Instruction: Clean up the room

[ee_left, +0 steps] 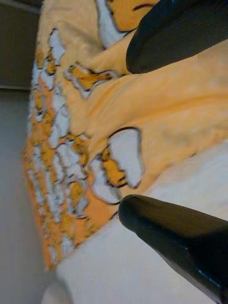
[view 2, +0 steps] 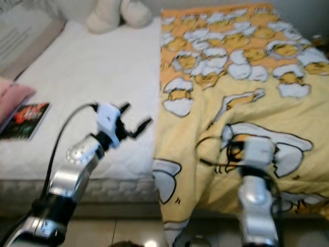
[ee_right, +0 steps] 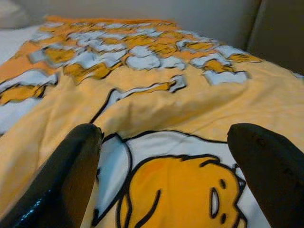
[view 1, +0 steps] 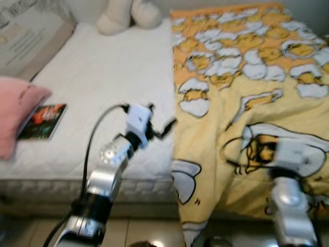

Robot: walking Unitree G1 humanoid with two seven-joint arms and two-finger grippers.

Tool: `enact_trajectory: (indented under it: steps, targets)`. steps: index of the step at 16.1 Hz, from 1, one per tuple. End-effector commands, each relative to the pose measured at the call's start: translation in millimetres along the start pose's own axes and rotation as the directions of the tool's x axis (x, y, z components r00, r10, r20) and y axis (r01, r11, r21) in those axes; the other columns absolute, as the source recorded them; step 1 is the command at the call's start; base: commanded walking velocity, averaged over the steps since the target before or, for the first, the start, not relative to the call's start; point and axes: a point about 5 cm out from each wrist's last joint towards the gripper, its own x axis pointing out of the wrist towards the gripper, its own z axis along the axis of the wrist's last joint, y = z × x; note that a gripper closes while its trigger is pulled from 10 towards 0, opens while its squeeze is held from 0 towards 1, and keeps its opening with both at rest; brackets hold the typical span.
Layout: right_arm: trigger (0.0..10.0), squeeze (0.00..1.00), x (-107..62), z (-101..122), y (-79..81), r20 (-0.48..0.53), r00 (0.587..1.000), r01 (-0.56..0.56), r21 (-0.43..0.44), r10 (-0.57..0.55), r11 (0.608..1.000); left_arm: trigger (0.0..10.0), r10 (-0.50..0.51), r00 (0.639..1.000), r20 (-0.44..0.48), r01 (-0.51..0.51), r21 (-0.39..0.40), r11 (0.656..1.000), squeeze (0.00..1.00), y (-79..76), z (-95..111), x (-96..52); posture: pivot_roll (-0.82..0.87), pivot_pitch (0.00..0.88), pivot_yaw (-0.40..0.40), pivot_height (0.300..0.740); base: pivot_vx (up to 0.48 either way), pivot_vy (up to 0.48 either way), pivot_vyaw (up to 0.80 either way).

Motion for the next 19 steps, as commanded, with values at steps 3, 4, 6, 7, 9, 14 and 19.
enact_trajectory:
  steps: [3, 4, 6, 7, 9, 14, 19]
  targets:
    - [10.0, 0.00, -36.0, 9, 20.6, 0.046, 0.996, -0.073, -0.008, 0.074, 0.997, 10.0, 0.023, 0.999, 0.022, -0.021, -0.099, 0.995, 0.00, -2.7, 3, 2.7, -0.03, 0.108, 0.120, 0.739, 0.199, -0.249, -0.27]
    - [10.0, 0.00, -43.9, 9, 22.7, 0.052, 0.996, -0.073, -0.017, 0.074, 0.997, 10.0, 0.014, 1.000, 0.026, -0.011, -0.142, 0.990, 0.00, -11.8, 0, 4.5, -0.06, 0.095, 0.119, 0.739, 0.292, -0.379, 0.00]
    - [10.0, 0.00, -41.8, 9, 16.9, 0.043, 0.998, -0.055, -0.005, 0.055, 0.998, 10.0, -0.007, 0.999, 0.042, 0.016, -0.238, 0.971, 0.00, -36.0, -1, 16.0, -0.12, 0.073, 0.108, 0.739, 0.296, -0.375, 0.00]
    - [10.0, 0.00, -38.7, 14, 13.5, 0.049, 0.997, -0.066, -0.024, 0.068, 0.997, 10.0, -0.025, 0.998, 0.056, 0.039, -0.256, 0.966, 0.00, -43.6, 0, 22.8, -0.15, 0.066, 0.097, 0.739, 0.296, -0.375, 0.00]
    - [10.0, 0.00, -36.8, 19, 5.0, 0.052, 0.996, -0.067, -0.047, 0.069, 0.997, 10.0, -0.017, 0.998, 0.060, 0.034, -0.283, 0.958, 0.00, -46.1, -1, 28.4, -0.18, 0.063, 0.080, 0.739, 0.296, -0.375, 0.00]
    - [10.0, 0.00, -24.7, 28, 1.5, 0.043, 0.991, -0.127, -0.082, 0.131, 0.989, 10.0, 0.108, 0.994, 0.017, -0.098, -0.297, 0.950, 0.00, -27.5, -10, 18.9, -0.13, 0.081, 0.042, 0.739, 0.061, -0.074, 0.00]
    - [10.0, 0.00, 9.9, 28, 16.0, 0.031, 0.987, -0.154, -0.056, 0.156, 0.986, 10.0, 0.144, 0.990, 0.003, -0.141, -0.185, 0.973, 0.00, 4.4, 1, -17.0, 0.03, 0.247, 0.083, 0.739, 0.000, 0.000, 0.00]
